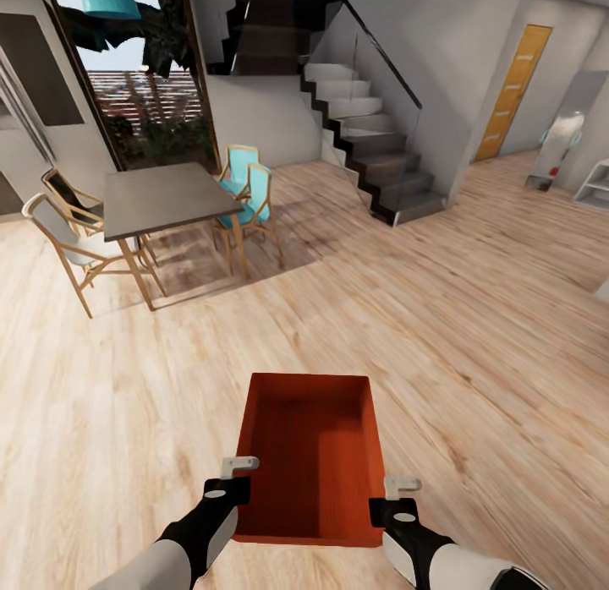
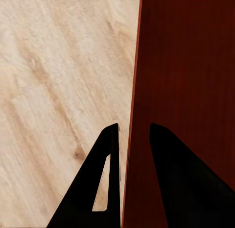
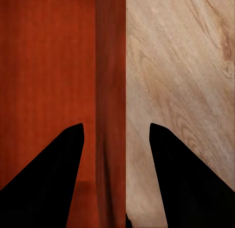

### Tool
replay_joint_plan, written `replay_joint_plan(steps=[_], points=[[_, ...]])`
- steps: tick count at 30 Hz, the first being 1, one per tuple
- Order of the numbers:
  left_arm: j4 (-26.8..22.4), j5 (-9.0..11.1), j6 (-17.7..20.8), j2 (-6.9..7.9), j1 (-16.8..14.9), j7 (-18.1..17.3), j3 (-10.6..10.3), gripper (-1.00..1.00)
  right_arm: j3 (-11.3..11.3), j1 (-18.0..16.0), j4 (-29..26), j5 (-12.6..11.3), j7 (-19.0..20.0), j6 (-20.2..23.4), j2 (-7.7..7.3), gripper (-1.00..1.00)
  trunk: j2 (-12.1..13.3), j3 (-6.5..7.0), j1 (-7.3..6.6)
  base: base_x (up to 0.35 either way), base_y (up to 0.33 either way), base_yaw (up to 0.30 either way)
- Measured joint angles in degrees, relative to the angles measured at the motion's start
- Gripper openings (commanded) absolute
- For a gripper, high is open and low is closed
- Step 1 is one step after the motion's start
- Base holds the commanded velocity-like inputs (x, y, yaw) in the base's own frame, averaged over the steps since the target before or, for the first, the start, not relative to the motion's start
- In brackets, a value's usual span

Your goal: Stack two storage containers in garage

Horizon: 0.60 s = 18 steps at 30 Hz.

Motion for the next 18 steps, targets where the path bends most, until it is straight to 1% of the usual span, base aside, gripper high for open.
replay_joint_plan(steps=[14, 18], points=[[0.0, 0.0, 0.0, -0.01, 0.0, 0.0, 0.0, -1.0, 0.0, 0.0, 0.0, 0.0, 0.0, 0.0, -0.01, -1.0, 0.0, 0.0, 0.0, 0.303, 0.166, -0.003], [0.0, 0.0, 0.0, 0.39, 0.0, -0.6, 0.1, -1.0, 0.1, 0.0, 0.0, -0.1, -0.5, 0.0, 0.34, -1.0, 0.0, 0.0, 0.0, 0.303, 0.166, -0.157]])
